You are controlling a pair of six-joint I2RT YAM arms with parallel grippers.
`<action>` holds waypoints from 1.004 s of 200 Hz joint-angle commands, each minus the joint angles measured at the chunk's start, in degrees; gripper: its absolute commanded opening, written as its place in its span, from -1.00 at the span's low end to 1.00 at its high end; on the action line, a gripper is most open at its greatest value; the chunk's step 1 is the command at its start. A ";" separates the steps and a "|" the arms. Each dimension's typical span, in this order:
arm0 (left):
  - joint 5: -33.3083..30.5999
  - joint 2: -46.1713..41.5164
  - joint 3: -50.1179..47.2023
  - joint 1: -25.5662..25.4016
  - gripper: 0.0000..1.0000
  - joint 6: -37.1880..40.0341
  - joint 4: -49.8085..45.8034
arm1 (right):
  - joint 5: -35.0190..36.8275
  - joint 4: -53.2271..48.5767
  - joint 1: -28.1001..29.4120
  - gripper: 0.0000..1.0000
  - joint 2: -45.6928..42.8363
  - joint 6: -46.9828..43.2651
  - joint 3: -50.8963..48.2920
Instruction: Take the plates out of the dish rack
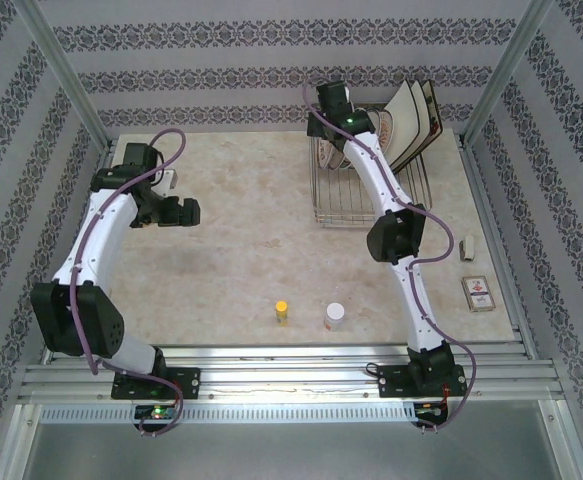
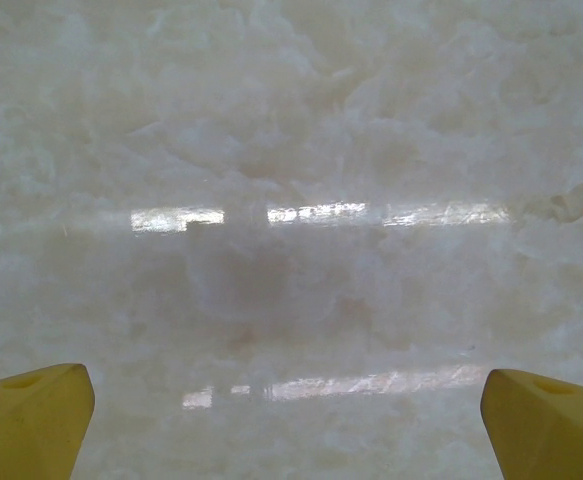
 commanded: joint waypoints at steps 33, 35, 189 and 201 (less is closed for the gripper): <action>-2.45 0.85 3.52 -0.66 0.99 1.82 -3.43 | 2.04 1.41 -0.26 -0.05 0.87 1.09 1.39; -2.48 0.86 3.52 -0.67 0.99 1.82 -3.43 | 2.05 1.48 -0.26 -0.08 0.83 1.15 1.39; -5.15 0.79 4.74 -0.67 0.99 2.88 -5.56 | 6.04 0.39 2.34 -1.00 -6.20 1.65 0.43; -5.15 1.19 5.44 -0.62 0.99 2.62 -5.98 | 6.42 0.15 2.37 -1.00 -7.64 1.00 0.43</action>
